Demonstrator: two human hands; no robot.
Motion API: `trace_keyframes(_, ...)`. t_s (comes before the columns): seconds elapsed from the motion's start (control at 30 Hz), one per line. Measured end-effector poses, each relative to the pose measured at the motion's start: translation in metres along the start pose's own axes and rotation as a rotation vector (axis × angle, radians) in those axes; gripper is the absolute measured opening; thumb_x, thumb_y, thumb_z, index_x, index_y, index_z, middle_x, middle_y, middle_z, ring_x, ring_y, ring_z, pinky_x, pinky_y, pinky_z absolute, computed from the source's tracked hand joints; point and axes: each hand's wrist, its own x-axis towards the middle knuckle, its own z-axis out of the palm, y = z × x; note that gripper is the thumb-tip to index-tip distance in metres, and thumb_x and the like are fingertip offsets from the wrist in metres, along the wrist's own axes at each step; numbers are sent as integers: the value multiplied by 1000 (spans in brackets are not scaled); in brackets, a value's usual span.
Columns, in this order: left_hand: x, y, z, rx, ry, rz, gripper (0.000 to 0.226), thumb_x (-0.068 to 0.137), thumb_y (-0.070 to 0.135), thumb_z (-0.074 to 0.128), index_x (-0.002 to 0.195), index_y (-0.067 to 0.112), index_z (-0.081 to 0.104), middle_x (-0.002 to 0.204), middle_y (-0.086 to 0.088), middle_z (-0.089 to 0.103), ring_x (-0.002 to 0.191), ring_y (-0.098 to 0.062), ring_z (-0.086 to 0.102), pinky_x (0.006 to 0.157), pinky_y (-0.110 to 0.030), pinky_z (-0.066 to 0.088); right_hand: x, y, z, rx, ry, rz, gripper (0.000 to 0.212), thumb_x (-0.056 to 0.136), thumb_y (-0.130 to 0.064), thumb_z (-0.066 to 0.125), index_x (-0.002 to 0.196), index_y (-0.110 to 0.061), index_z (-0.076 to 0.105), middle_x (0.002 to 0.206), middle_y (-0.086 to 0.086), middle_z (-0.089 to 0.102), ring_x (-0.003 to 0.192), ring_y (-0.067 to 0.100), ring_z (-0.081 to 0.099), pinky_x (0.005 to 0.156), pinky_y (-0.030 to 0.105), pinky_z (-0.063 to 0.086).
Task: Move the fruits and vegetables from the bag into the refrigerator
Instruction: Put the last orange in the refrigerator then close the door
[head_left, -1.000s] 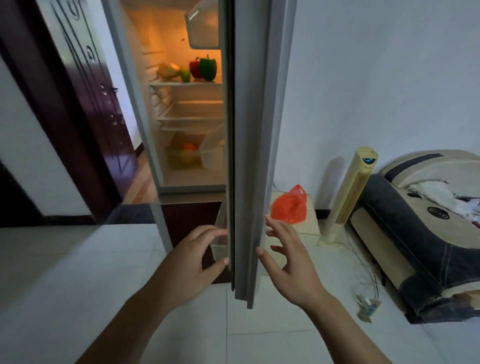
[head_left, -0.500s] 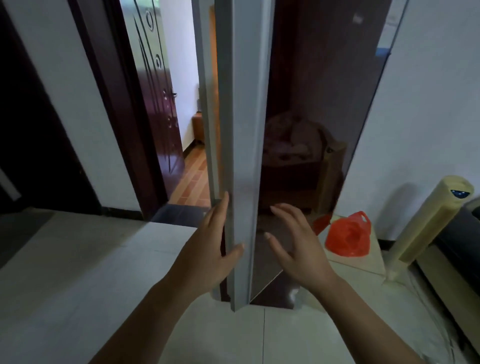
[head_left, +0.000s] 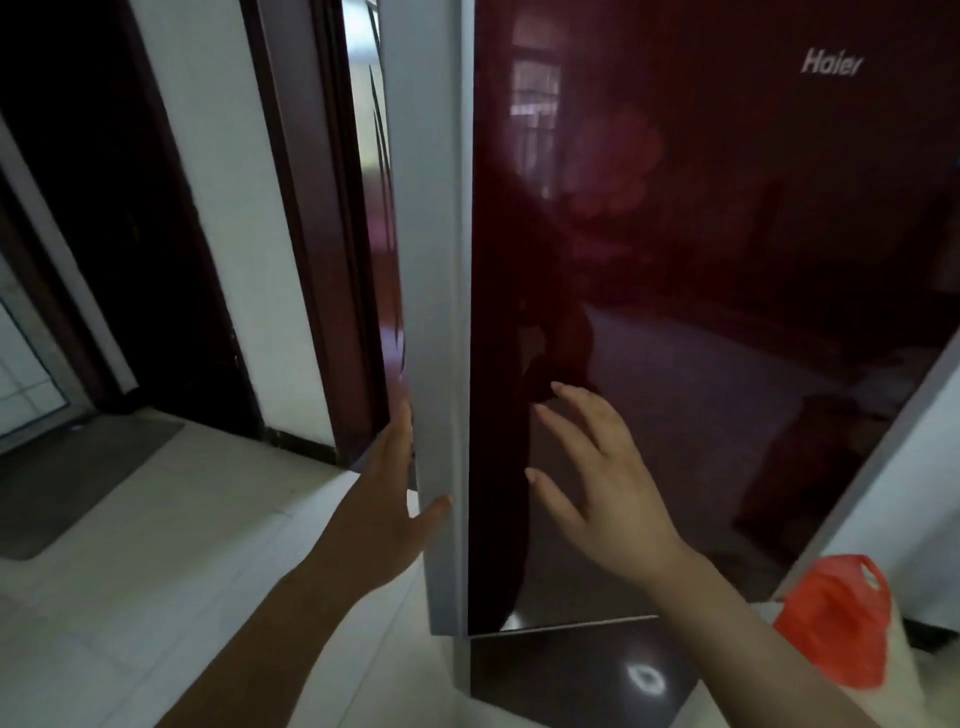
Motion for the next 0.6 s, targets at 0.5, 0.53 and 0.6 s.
trace_keyframes(0.5,151,-36,7,397,41,329,100,79,29,67,146,25,-7,156,-5,-11,142,-18,2,106,-32,18,77,64,44,-193,25,141,57,89,-41,50,141,-21,37,156,-3,17,145,18,10,113,52,22)
trace_keyframes(0.53,159,-39,10,400,19,336,101,80,31,66,145,28,-11,155,-2,-17,143,-21,-4,108,-34,12,80,68,45,-210,22,155,58,89,-42,49,141,-21,36,156,-3,16,145,18,9,113,52,22)
trace_keyframes(0.6,174,-44,15,416,-9,343,102,81,34,65,143,28,-16,150,3,-29,142,-22,-12,106,-32,8,84,78,48,-234,15,188,58,89,-42,48,142,-21,35,156,-4,15,145,18,8,113,52,22)
